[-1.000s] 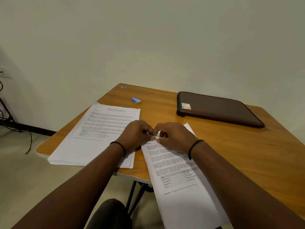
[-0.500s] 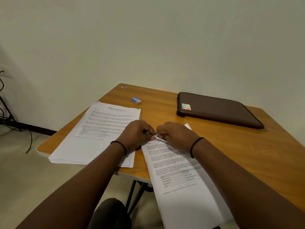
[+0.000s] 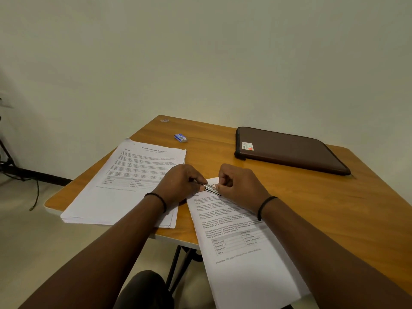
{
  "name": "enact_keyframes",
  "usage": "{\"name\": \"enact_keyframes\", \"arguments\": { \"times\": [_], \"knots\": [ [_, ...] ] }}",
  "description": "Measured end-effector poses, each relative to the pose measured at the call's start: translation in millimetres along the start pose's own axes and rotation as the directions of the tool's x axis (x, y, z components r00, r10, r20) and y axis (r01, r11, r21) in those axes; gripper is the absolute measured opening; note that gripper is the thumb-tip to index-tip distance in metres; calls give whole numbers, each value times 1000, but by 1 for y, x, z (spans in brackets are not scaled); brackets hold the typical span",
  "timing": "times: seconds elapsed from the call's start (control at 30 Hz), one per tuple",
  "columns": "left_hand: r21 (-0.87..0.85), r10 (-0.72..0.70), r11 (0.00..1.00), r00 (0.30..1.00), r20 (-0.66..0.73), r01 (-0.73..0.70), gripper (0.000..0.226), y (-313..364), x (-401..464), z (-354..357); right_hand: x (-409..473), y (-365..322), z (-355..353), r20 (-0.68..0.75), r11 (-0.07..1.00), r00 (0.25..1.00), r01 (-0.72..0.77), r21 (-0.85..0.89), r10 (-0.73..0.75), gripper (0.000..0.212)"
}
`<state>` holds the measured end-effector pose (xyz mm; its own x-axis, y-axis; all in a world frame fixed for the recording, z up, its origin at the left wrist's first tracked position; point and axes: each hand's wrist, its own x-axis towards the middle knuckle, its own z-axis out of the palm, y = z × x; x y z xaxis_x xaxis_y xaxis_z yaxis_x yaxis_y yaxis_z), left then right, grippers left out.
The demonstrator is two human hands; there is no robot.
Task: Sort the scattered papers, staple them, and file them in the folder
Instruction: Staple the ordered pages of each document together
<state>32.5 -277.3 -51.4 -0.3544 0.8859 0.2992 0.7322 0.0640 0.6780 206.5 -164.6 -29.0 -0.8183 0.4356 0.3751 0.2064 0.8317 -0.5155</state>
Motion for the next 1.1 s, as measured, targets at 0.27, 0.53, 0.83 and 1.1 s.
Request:
{"name": "enact_keyframes", "arguments": {
  "times": [0.27,0.53,0.83,1.1],
  "knots": [
    [-36,-43,998,999,4,43,10,-2,-2,-1,-14,16,-11,-96,996,992,-83,-23,81,16],
    [-42,-28,999,999,39,29,13,1,-2,1,-17,15,-16,-76,987,987,-138,85,144,4],
    [-317,-134,936,988,75,151,21,-4,3,0,-4,8,-13,-147,980,979,-120,156,143,18],
    [-109,-168,984,944,-284,142,9,3,41,-19,13,23,-26,-179,928,932,-265,263,316,29]
  ]
}}
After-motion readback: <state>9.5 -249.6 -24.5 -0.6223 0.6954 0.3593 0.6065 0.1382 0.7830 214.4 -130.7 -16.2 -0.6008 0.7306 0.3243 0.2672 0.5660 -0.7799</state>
